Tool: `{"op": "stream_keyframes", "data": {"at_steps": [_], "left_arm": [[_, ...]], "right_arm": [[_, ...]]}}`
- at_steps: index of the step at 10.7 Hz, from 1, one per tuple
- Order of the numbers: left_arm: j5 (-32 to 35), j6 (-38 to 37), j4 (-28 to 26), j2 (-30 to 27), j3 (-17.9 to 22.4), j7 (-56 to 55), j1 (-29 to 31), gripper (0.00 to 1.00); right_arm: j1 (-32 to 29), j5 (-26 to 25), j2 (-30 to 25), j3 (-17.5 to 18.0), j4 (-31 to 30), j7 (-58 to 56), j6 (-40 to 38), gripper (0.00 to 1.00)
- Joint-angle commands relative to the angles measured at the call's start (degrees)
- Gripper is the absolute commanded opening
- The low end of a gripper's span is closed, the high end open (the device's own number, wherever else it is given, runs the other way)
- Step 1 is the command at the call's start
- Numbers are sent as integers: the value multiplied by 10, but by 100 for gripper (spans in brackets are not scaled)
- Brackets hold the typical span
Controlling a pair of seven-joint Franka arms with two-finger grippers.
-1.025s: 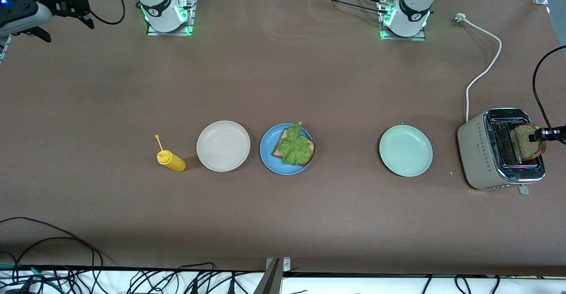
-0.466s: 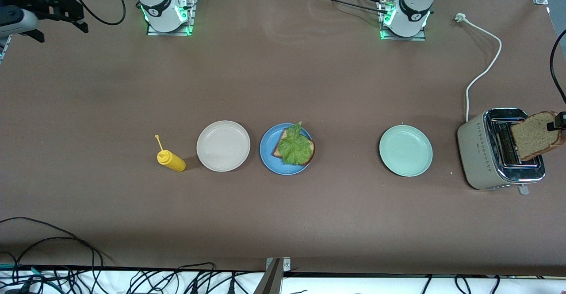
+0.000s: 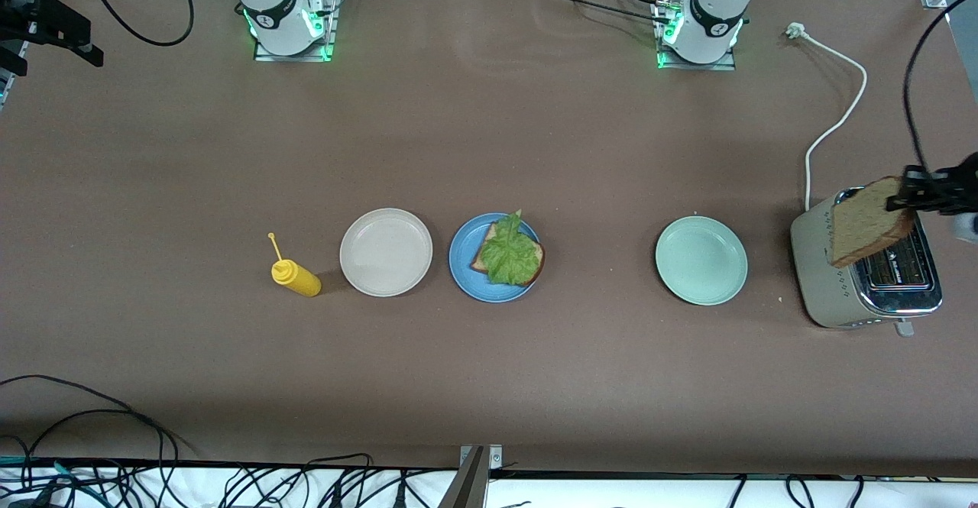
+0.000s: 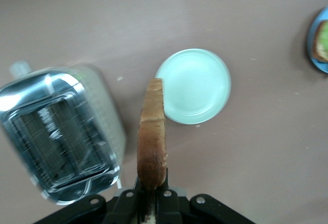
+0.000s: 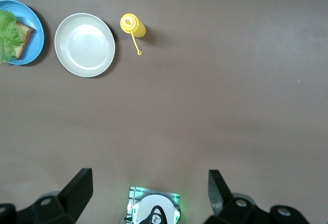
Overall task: Make sandwich in blue plate with both arms
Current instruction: 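Lift the bread slice out of the toaster with the left gripper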
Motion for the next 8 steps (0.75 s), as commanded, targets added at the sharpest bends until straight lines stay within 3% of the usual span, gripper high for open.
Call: {"op": "stream_keyframes", "data": {"at_steps": [1,5,8], "left_arm": [[-52,-12,6,2,-79,-55,-1,0],[-217,7,5,66,-82,-151,-68,0],[-345,97,5,142,-82,-149,-105,0]], "right_arm": [[2,15,29,2,15,5,2,100],[13,36,36,6,15,5,12,100],[13,30,35,6,16,10,21,100]]}}
